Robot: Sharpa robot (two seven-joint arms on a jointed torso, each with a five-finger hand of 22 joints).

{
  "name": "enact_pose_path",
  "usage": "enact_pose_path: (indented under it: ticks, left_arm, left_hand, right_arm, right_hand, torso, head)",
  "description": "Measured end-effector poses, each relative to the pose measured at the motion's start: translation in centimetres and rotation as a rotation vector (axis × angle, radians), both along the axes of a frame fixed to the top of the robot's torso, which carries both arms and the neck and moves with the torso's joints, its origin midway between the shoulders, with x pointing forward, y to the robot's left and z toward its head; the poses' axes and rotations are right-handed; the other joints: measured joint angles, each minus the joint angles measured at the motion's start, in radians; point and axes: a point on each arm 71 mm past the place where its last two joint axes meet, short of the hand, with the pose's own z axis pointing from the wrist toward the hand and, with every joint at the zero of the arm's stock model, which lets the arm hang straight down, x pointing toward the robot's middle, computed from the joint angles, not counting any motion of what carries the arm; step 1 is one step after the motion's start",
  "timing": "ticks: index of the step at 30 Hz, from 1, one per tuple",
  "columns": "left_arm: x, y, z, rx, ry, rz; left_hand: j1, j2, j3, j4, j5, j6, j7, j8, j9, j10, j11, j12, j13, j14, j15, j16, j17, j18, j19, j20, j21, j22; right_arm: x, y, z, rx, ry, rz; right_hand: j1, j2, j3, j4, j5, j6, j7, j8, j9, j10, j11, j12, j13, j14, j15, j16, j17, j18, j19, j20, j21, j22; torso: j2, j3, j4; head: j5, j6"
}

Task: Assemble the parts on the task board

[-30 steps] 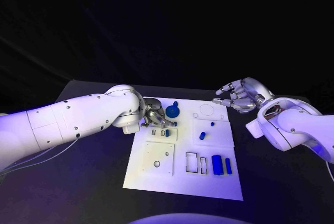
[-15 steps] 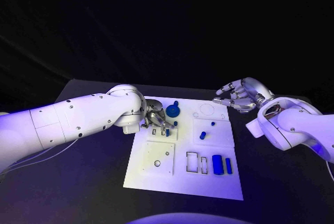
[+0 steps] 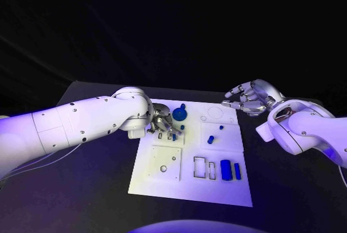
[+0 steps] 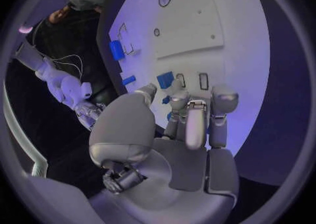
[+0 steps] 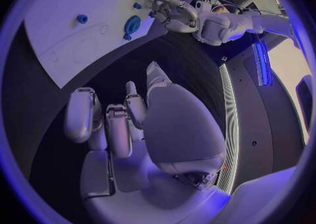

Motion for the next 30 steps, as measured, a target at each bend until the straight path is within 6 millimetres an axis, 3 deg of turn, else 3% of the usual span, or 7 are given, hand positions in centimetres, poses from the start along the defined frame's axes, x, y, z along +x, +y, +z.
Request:
enact_pose_path:
  ticks: [16,30]
  left_arm:
    - [-0.15,-0.16,-0.03,0.005,0.009,-0.012]
    - [-0.05,-0.27,-0.09,0.001,0.017,-0.009]
  left_hand:
    - [0.028,0.009,0.007,-0.005,0.005,-0.011,-0.003,0.009,0.015,0.000,0.000,0.004,0.001,-0.004,-0.003,0.000,0.000,0.000,0.000,0.000,0.010,0.008]
    - [0.098,0.019,0.080,-0.004,0.004,-0.025,-0.003,0.009,0.034,-0.004,-0.004,0.007,-0.001,-0.004,-0.003,0.019,0.000,0.000,0.000,0.000,0.019,0.020]
  right_arm:
    - [0.19,-0.02,-0.14,-0.007,0.006,-0.004]
    - [0.08,0.15,-0.17,-0.016,0.007,0.004]
  right_hand:
    - [0.000,0.000,0.000,0.000,0.006,0.000,0.000,0.000,0.000,0.000,0.000,0.000,-0.001,0.000,0.000,0.000,0.000,0.000,0.000,0.000,0.000,0.000]
    - [-0.004,0.004,0.000,0.000,0.006,0.000,0.000,0.000,0.000,0.000,0.000,0.000,-0.001,0.000,0.000,-0.004,0.000,0.000,0.000,0.000,0.000,0.000]
  torso:
    - [0.000,0.0006,0.0000]
    - [0.000,0.0006,-0.0003]
  head:
    - [0.000,-0.006]
    - [-0.003,-0.013]
